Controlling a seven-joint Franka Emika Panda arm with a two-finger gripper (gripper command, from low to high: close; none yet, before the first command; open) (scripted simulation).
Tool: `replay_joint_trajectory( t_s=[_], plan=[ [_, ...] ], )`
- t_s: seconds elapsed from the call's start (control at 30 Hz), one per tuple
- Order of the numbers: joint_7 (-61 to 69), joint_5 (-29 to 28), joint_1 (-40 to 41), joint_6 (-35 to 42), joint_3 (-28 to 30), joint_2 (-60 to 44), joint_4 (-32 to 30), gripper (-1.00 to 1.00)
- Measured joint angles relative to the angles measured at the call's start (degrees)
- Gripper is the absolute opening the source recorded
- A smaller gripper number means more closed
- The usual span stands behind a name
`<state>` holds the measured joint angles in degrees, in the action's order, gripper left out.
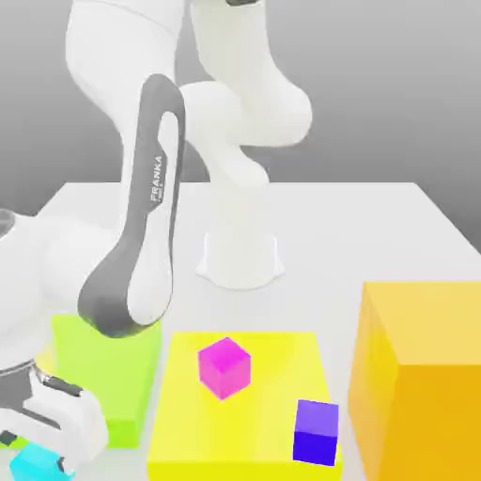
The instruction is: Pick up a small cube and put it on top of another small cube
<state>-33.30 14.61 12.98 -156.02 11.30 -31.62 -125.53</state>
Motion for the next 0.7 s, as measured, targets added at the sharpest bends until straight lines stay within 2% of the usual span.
replay_joint_trajectory(
  t_s=[0.2, 0.33, 0.7],
  plan=[
    [0.0, 0.02, 0.01, 0.0, 0.0, -0.08, 0.02, -1.0],
    [-2.05, -2.83, -1.82, 5.25, 2.36, 6.97, -1.72, -1.0],
    [-7.22, -8.79, -10.42, 12.77, -1.72, 29.41, -16.22, -1.0]
  ],
)
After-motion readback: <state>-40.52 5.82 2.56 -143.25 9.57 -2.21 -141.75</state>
